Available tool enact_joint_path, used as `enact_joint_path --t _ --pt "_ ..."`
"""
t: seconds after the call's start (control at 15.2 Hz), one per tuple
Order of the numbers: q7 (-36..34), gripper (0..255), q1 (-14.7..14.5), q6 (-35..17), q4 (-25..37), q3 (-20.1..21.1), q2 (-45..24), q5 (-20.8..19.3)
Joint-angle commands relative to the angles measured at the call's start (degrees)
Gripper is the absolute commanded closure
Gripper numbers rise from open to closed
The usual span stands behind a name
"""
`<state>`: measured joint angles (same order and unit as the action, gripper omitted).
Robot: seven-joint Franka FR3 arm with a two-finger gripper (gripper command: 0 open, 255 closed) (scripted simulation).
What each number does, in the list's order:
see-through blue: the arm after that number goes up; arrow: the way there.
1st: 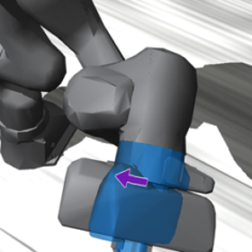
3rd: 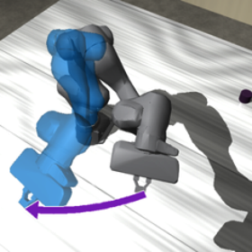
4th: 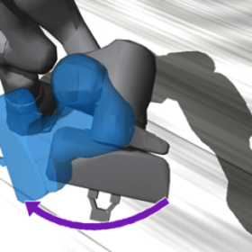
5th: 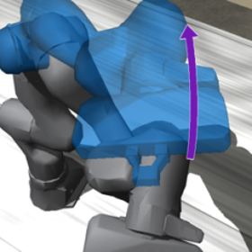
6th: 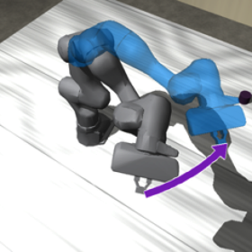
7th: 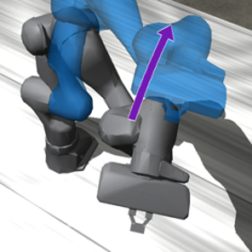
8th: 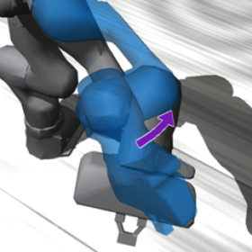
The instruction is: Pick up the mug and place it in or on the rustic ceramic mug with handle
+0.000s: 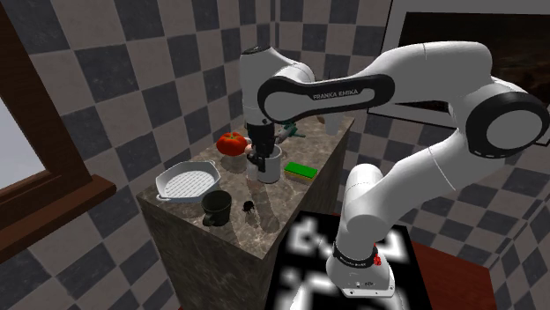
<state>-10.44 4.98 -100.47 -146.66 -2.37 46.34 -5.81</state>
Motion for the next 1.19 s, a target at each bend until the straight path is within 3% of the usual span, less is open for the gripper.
enact_joint_path --t 0.0,0.79,1.12 --pt "-1.01 255 -0.55 -0.72 2.86 0.86 -3.68 0.69" --pt "-7.55 255 -2.74 -2.88 27.70 6.01 -31.12 2.70" --pt "-7.80 255 -2.75 -6.73 24.14 6.00 -31.41 2.62"
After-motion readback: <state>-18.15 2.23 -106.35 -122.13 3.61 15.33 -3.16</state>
